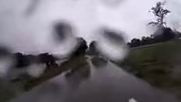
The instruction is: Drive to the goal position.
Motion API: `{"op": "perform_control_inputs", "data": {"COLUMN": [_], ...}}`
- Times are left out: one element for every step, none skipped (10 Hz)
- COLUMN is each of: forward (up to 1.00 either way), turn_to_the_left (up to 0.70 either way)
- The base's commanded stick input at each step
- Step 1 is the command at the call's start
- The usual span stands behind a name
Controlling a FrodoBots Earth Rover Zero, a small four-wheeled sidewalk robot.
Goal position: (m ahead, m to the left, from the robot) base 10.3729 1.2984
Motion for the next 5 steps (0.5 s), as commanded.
{"op": "perform_control_inputs", "data": {"forward": [0.85,0.85,0.85,0.85,0.85], "turn_to_the_left": [-0.34,-0.20,0.00,0.00,0.00]}}
